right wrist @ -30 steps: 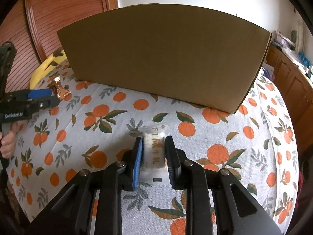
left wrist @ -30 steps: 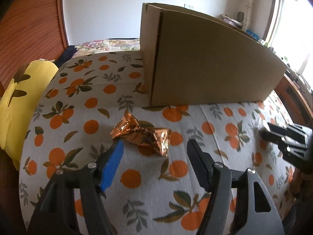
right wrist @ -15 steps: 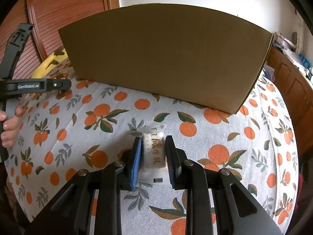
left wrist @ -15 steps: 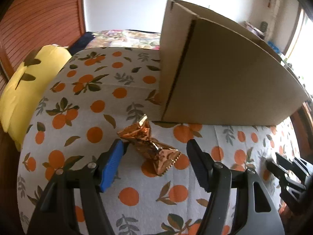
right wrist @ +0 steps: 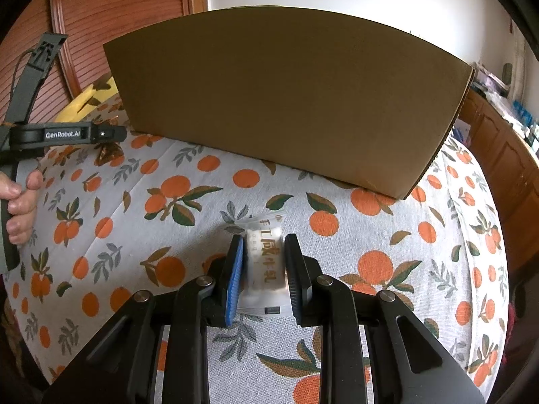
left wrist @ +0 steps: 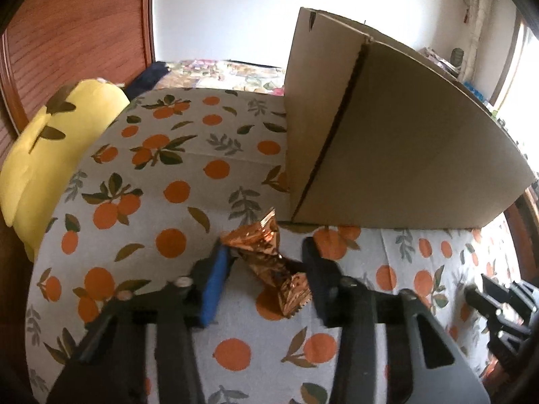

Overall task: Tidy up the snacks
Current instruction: 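Close the left gripper on the copper candy while the right gripper grips the white packet, then lift and carry the copper candy and white packet over the box with both grippers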

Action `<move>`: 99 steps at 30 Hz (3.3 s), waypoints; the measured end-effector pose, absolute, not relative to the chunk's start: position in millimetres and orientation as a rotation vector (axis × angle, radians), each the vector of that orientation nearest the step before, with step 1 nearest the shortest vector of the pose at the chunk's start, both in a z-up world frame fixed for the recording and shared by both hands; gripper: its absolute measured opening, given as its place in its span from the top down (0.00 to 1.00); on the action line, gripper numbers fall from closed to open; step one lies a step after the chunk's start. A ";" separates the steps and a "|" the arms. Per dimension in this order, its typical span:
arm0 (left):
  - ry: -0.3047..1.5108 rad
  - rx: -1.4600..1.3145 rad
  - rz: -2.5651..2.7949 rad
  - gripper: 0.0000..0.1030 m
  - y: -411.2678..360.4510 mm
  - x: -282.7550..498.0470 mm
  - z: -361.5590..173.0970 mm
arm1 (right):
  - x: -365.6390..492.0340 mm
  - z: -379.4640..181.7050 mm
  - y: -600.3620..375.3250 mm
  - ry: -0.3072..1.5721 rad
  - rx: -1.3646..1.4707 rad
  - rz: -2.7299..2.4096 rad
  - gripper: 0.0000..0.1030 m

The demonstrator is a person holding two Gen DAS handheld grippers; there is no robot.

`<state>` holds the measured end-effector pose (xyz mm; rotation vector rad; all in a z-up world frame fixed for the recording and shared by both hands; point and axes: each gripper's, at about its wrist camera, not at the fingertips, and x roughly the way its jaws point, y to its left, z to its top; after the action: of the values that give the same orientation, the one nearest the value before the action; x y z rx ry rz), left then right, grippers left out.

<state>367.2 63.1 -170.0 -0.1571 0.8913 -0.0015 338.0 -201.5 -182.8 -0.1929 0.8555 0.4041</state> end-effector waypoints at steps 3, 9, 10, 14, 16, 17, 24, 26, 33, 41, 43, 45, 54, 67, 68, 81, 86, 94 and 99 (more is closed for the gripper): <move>0.885 -0.133 -0.012 0.70 61.3 360.3 -170.1 | 337.7 -182.7 -201.0 0.855 -0.197 0.402 0.79; 0.903 -0.100 -0.048 0.76 56.1 349.4 -169.1 | 337.6 -183.1 -197.4 0.848 -0.223 0.387 0.78; 0.906 -0.102 -0.054 0.77 56.2 348.2 -169.1 | 337.2 -183.1 -196.6 0.849 -0.222 0.388 0.78; 0.908 -0.108 -0.072 0.80 56.8 339.6 -168.7 | 336.9 -183.3 -197.6 0.841 -0.222 0.386 0.78; 0.902 -0.096 -0.074 0.80 56.9 333.5 -168.3 | 337.0 -183.6 -196.3 0.841 -0.222 0.386 0.77; 0.902 -0.085 -0.078 0.81 55.9 332.0 -168.5 | 336.9 -183.6 -196.2 0.841 -0.222 0.386 0.77; 0.878 -0.061 -0.148 0.82 48.0 305.8 -159.1 | 336.5 -184.2 -196.2 0.844 -0.214 0.388 0.77; 0.876 -0.074 -0.165 0.82 45.8 301.0 -157.2 | 336.6 -183.7 -196.7 0.844 -0.215 0.386 0.79; 0.830 -0.061 -0.238 0.81 26.8 280.2 -128.4 | 332.1 -170.9 -201.9 0.868 -0.136 0.385 0.81; 0.758 -0.033 -0.305 0.81 5.5 255.1 -89.0 | 287.8 -128.5 -214.5 0.820 -0.110 0.366 0.81; 0.744 -0.024 -0.320 0.81 -0.1 248.2 -82.6 | 276.2 -120.0 -218.2 0.812 -0.099 0.363 0.81; 0.732 -0.018 -0.333 0.81 -5.2 242.4 -77.6 | 267.3 -114.3 -219.1 0.805 -0.101 0.362 0.81; 0.677 0.009 -0.376 0.81 -22.6 228.4 -54.8 | 240.4 -85.9 -222.2 0.758 -0.064 0.362 0.81; 0.608 0.026 -0.402 0.81 -29.2 252.2 -27.3 | 244.8 -47.6 -226.5 0.672 -0.081 0.343 0.81; 0.604 0.026 -0.401 0.81 -29.8 255.0 -25.5 | 247.4 -45.3 -226.9 0.667 -0.082 0.343 0.81; 0.577 0.011 -0.381 0.81 -22.7 315.7 -15.9 | 302.8 -23.0 -230.9 0.622 -0.090 0.341 0.81; 0.577 0.005 -0.367 0.81 -18.9 341.7 -18.9 | 331.5 -22.0 -230.3 0.620 -0.093 0.352 0.81; 0.607 0.021 -0.353 0.81 -22.1 382.1 -35.2 | 375.7 -27.3 -224.6 0.631 -0.095 0.369 0.81; 0.653 0.022 -0.352 0.81 -25.8 406.3 -51.1 | 401.4 -41.7 -222.5 0.660 -0.093 0.385 0.81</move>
<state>406.3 -25.8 -51.1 0.0216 0.6530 -0.3522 401.4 -222.5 -41.7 -0.0927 0.6596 0.3850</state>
